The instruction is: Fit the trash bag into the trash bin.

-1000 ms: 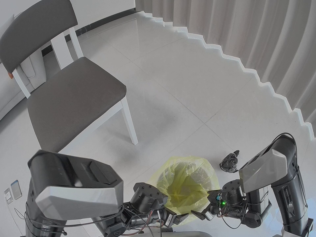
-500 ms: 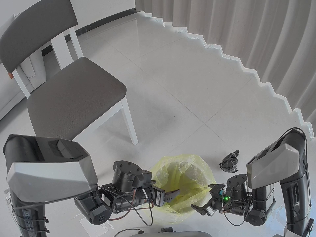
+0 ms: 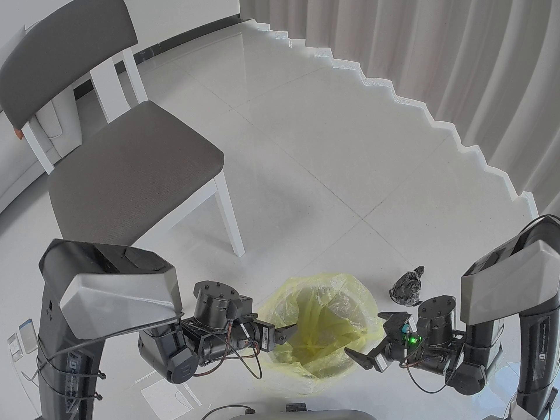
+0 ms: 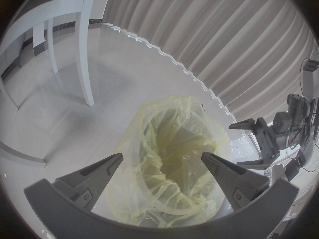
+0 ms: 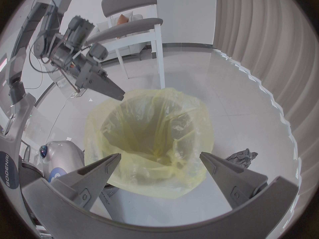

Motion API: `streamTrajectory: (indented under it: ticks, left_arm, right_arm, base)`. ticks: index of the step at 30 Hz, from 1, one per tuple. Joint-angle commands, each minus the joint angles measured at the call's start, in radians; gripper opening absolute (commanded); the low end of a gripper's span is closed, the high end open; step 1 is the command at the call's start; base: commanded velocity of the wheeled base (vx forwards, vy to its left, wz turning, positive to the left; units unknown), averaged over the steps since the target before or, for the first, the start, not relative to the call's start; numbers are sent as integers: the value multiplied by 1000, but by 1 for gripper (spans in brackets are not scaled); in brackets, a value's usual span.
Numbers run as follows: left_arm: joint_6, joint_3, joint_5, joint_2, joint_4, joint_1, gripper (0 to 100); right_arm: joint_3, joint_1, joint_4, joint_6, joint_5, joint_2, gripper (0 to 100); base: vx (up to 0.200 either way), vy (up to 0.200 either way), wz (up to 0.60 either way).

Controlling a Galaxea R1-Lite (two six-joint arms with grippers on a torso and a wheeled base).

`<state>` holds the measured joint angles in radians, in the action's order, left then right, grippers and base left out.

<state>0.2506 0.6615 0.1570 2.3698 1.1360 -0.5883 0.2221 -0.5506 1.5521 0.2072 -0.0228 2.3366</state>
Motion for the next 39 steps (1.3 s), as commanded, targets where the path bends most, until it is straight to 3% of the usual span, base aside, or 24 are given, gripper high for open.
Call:
streamTrajectory:
  ticks: [1, 11, 19, 31, 39]
  left_arm:
    - [-1, 21, 1, 42, -1, 8, 100]
    - [1, 40, 1, 82, 8, 2, 100]
    - [1, -10, 1, 69, 102, 44, 100]
    - [12, -155, 13, -67, 219, 76, 100]
    - [13, -234, 12, -138, 285, 105, 100]
  right_arm:
    - [11, 40, 17, 1, 0, -57, 100]
    - [112, 159, -23, -11, -14, -122, 100]
    - [289, 169, -161, -80, -14, -126, 100]
    - [519, 176, -389, -78, -17, -45, 100]
    - [651, 218, -529, -72, -65, 43, 100]
  base:
    - [0, 0, 0]
    - [0, 0, 0]
    - [0, 0, 0]
    - [0, 0, 0]
    - [0, 0, 0]
